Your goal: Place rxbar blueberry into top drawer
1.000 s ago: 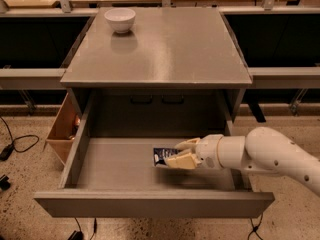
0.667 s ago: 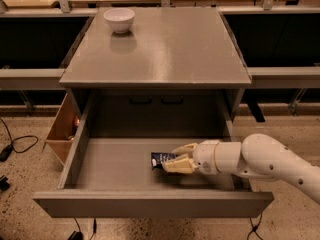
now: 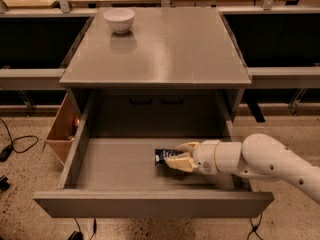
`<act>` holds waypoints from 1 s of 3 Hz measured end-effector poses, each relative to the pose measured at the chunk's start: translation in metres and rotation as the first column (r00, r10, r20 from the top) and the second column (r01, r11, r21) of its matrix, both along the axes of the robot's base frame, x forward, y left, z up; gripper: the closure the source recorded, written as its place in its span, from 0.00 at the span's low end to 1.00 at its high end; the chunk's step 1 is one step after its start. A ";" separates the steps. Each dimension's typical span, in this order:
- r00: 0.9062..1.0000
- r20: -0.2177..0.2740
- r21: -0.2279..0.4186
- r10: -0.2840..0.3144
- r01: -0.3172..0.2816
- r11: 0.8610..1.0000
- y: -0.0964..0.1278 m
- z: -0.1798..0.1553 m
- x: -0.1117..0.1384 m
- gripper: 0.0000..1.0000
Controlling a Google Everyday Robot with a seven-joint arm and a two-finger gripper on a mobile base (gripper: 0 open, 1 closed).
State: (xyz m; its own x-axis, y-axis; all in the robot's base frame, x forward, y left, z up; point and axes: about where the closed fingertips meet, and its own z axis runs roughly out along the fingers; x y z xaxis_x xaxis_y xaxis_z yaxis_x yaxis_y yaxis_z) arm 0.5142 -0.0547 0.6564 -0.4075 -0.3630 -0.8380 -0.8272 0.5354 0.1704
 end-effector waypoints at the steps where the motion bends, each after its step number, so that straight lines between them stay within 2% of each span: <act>1: 1.000 0.000 0.000 0.000 0.000 1.000 0.000 0.000 0.000 0.10; 2: 1.000 0.000 0.000 0.000 0.000 1.000 0.000 0.000 0.000 0.00; 3: 1.000 0.011 0.016 0.021 -0.021 1.000 0.000 0.017 0.005 0.00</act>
Offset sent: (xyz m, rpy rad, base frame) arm 0.0000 0.0000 0.0000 0.0000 0.0000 0.0001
